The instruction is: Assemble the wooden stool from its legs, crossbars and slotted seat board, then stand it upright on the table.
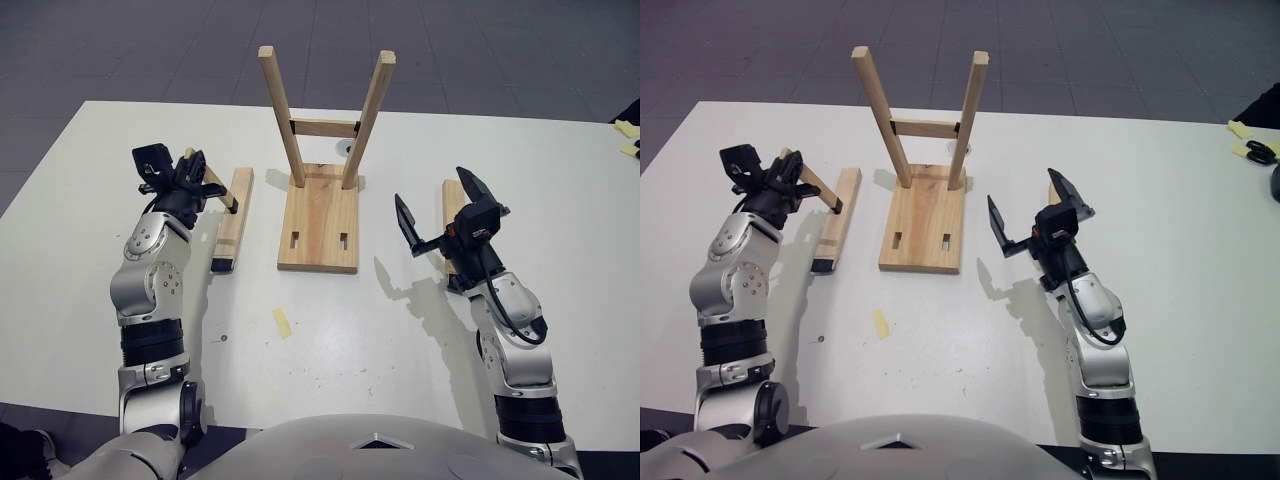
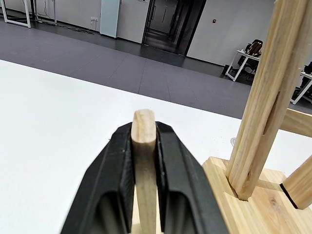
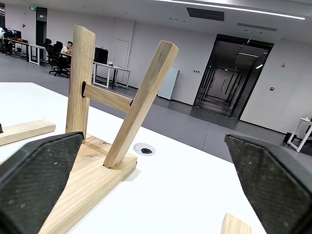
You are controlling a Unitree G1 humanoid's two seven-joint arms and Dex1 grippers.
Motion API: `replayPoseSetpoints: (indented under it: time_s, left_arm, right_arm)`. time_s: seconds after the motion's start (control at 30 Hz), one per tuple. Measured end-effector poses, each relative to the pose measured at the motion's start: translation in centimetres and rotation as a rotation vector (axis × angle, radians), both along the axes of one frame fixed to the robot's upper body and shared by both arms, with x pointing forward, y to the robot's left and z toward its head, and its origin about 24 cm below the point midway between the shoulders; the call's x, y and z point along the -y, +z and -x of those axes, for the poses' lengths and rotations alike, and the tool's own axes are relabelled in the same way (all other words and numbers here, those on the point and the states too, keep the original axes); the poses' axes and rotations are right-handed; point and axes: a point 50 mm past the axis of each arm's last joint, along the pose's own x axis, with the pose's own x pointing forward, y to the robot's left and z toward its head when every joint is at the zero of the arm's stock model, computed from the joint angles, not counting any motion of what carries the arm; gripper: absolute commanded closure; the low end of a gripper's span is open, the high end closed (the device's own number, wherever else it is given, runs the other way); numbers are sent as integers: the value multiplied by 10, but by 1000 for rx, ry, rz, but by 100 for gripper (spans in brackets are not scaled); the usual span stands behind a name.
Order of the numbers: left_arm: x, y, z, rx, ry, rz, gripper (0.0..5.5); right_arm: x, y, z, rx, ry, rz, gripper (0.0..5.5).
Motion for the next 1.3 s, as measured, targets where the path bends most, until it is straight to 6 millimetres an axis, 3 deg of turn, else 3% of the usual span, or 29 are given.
replayPoseSetpoints:
  time_s: [0.53,0.7,1.0,1.3]
  left_arm:
    - [-3,-1,9,4,-2,-55,508]
    - [5,-2,9,9,-21,-110,508]
    - [10,-22,22,44,-45,-171,508]
    - [11,-18,13,20,-74,-193,508]
  right_arm:
    - [-1,0,0,4,-1,10,10]
    - [-1,0,0,6,-6,16,10]
    - [3,10,-5,47,-33,16,10]
    - [5,13,-7,60,-38,22,10]
